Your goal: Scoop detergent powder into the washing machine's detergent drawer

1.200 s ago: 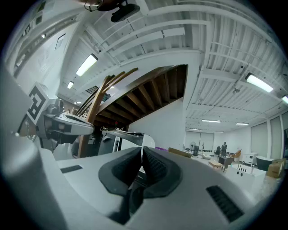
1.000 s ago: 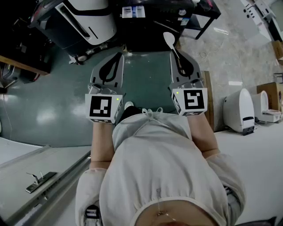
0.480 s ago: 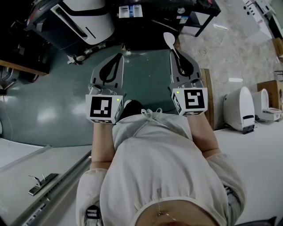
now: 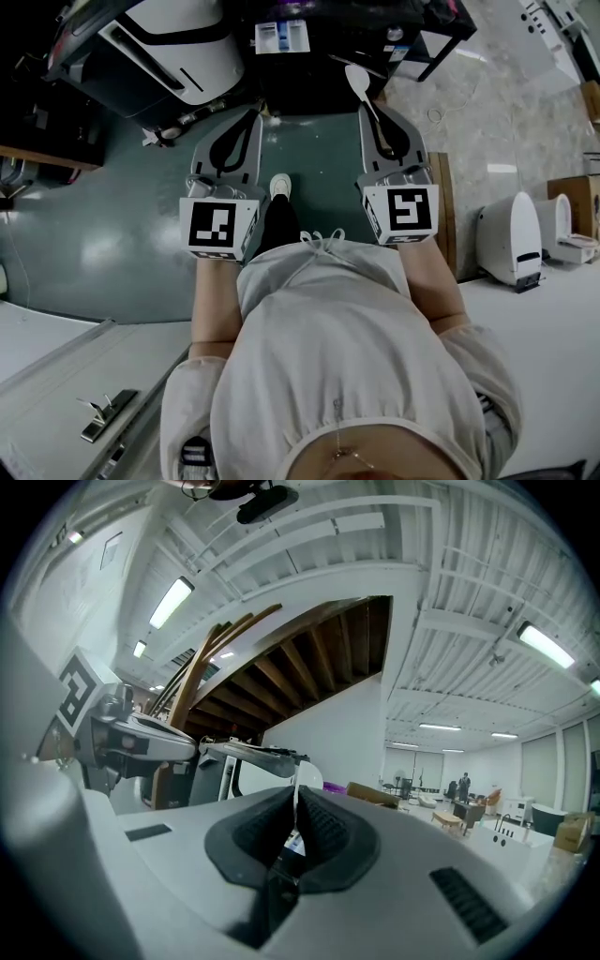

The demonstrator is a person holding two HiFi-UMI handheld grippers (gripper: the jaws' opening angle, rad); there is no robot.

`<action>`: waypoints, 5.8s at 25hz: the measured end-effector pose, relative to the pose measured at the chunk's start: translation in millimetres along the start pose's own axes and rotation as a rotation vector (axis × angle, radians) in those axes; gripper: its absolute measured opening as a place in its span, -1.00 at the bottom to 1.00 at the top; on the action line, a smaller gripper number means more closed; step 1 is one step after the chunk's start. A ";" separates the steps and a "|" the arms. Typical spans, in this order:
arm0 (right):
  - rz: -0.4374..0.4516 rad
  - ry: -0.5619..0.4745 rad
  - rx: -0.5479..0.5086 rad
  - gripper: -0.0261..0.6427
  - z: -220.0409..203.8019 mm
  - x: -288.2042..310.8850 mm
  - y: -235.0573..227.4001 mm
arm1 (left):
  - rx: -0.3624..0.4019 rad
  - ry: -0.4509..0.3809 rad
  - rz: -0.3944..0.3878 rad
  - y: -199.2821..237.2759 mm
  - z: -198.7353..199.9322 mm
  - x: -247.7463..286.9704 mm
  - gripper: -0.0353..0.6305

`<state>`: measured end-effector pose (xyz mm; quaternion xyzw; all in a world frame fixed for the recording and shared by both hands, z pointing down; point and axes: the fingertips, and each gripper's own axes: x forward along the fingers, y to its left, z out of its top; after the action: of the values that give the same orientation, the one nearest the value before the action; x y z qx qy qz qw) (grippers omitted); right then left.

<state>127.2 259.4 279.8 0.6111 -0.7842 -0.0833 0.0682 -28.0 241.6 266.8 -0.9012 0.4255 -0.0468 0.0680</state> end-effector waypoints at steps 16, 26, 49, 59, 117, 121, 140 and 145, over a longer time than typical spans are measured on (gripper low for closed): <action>-0.045 0.052 -0.016 -0.89 -7.0 240.9 -14.9 | -0.022 -0.023 -0.047 191.3 -25.5 161.5 -0.83; -0.077 0.095 0.033 -0.89 -19.5 337.9 -33.7 | -0.053 0.001 -0.083 261.5 -49.1 232.7 -0.83; 0.201 0.381 -0.100 -0.89 -78.5 525.3 -151.5 | -0.010 0.036 0.008 288.2 -50.9 397.2 -0.83; 0.440 0.566 -0.260 -0.89 -100.7 575.0 -147.0 | -0.036 0.065 0.063 299.8 -60.9 418.6 -0.83; 0.785 1.127 -0.045 -0.89 -148.9 566.1 -113.1 | -0.016 0.069 0.079 305.2 -64.0 377.6 -0.83; 0.795 1.127 0.149 -0.89 -144.1 563.6 -111.9 | -0.041 0.136 0.070 304.4 -70.3 372.3 -0.83; 0.788 0.876 0.939 -0.89 -106.9 555.0 -137.1 | 0.013 0.061 0.027 296.9 -60.2 389.0 -0.83; 0.774 0.803 1.039 -0.89 -99.2 552.9 -144.7 | 0.019 0.065 0.017 293.6 -57.8 400.5 -0.82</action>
<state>150.1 -316.2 348.6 0.2293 -0.7960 0.5550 0.0761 -5.9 -257.4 286.6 -0.8948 0.4347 -0.0796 0.0630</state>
